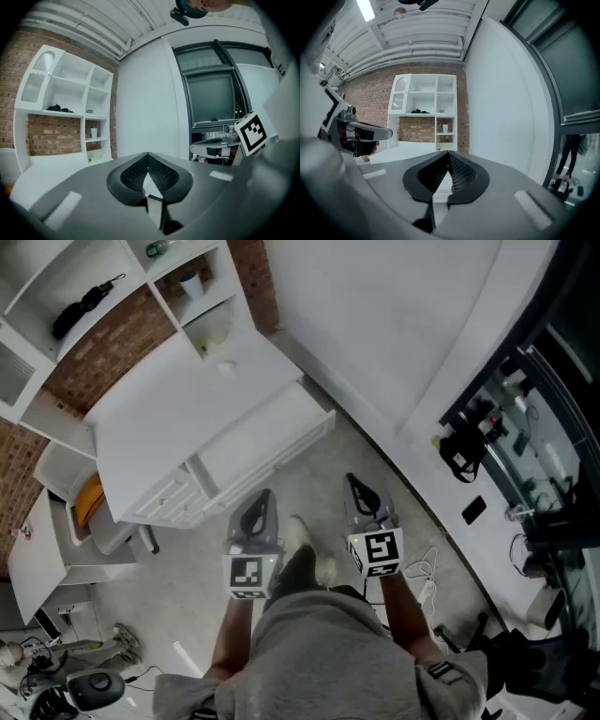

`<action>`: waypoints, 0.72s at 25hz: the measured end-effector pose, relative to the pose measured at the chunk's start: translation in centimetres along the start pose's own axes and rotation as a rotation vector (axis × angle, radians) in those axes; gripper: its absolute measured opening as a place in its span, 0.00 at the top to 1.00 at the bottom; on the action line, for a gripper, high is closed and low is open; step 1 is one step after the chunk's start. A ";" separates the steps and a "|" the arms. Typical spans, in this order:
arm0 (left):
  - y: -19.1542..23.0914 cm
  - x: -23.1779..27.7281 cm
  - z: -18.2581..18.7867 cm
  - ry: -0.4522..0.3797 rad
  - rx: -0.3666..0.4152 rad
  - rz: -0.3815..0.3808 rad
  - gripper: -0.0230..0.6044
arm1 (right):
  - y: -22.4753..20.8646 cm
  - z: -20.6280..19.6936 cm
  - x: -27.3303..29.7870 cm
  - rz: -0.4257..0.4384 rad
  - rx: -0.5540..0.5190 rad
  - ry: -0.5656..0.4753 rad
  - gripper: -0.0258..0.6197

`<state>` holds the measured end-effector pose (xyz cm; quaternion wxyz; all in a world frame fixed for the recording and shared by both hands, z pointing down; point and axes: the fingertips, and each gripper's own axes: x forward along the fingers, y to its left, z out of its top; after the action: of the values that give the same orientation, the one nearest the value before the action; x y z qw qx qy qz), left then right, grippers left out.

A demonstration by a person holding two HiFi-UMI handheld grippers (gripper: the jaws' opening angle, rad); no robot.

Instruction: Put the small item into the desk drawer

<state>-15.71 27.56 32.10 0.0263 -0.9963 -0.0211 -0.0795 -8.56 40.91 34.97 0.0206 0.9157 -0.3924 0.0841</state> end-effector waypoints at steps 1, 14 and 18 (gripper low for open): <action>0.3 0.6 0.0 0.001 0.000 0.001 0.94 | -0.2 0.0 0.7 0.003 0.000 -0.001 0.96; 7.4 9.2 0.5 0.011 -0.025 0.029 0.94 | -1.1 1.9 11.7 0.060 -0.014 0.005 0.96; 10.8 11.4 1.3 0.003 -0.038 0.043 0.94 | -0.7 3.1 15.8 0.074 -0.029 0.009 0.96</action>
<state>-3.74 17.33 32.12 0.0093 -0.9967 0.0019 -0.0810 3.08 29.72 34.63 0.0324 0.8998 -0.4271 0.0835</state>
